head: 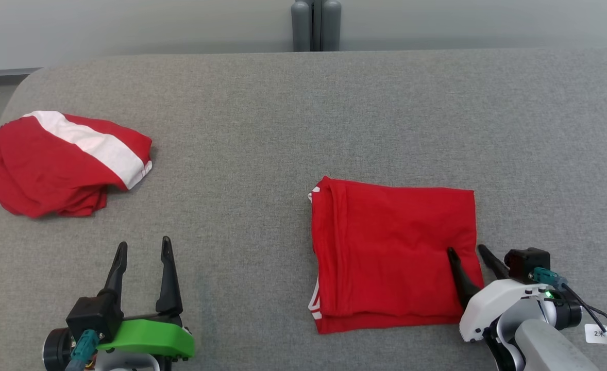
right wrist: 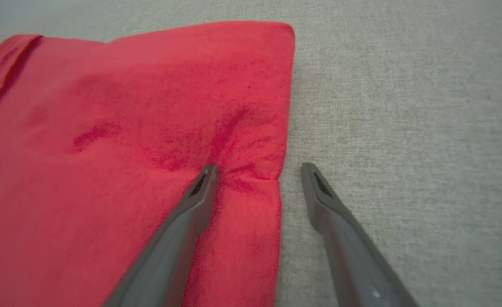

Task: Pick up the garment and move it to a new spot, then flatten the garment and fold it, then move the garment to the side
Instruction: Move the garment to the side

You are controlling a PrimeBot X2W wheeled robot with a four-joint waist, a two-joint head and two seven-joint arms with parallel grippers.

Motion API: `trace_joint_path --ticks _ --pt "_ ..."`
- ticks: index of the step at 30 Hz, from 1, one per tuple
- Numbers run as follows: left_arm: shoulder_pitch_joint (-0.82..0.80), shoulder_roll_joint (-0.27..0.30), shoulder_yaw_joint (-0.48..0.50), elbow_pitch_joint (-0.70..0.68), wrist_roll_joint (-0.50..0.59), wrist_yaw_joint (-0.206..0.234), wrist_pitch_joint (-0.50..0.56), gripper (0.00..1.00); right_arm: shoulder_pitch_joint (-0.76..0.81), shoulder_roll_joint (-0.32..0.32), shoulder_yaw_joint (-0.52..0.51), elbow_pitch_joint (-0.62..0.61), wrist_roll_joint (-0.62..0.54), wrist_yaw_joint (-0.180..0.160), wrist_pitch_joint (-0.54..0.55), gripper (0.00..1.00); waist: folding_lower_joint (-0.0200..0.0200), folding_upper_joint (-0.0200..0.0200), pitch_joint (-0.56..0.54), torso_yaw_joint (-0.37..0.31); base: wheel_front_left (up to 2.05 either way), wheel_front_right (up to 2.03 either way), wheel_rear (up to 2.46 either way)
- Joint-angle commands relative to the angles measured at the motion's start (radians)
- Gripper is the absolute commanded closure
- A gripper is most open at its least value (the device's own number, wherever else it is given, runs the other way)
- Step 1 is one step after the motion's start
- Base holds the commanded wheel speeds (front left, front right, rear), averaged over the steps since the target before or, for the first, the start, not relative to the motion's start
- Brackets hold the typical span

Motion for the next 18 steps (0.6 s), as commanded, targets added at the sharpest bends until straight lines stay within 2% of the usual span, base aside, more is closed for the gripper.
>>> trace_joint_path --ticks 1,2,11,18 --pt "-0.017 0.002 0.0 0.001 0.0 0.004 0.0 0.0 0.003 0.012 0.023 0.022 0.017 0.0 0.007 0.96 0.0 0.0 0.001 -0.001 0.0 0.0 0.0" --pt "-0.02 0.002 0.0 0.003 -0.001 0.004 0.0 0.0 -0.003 0.011 0.032 0.029 0.025 0.0 0.004 1.0 0.0 0.0 0.003 -0.003 0.0 0.0 0.0" --pt "-0.048 0.002 -0.019 -0.014 -0.011 0.012 0.0 0.0 -0.162 -0.052 0.075 0.026 0.063 -0.001 -0.014 1.0 0.0 0.0 0.069 -0.025 0.0 0.0 0.0" --pt "-0.118 0.002 -0.048 -0.049 0.002 0.028 0.0 0.0 -0.348 -0.19 0.098 0.023 0.078 -0.001 -0.017 1.0 0.0 0.0 0.214 -0.059 0.0 0.0 0.0"
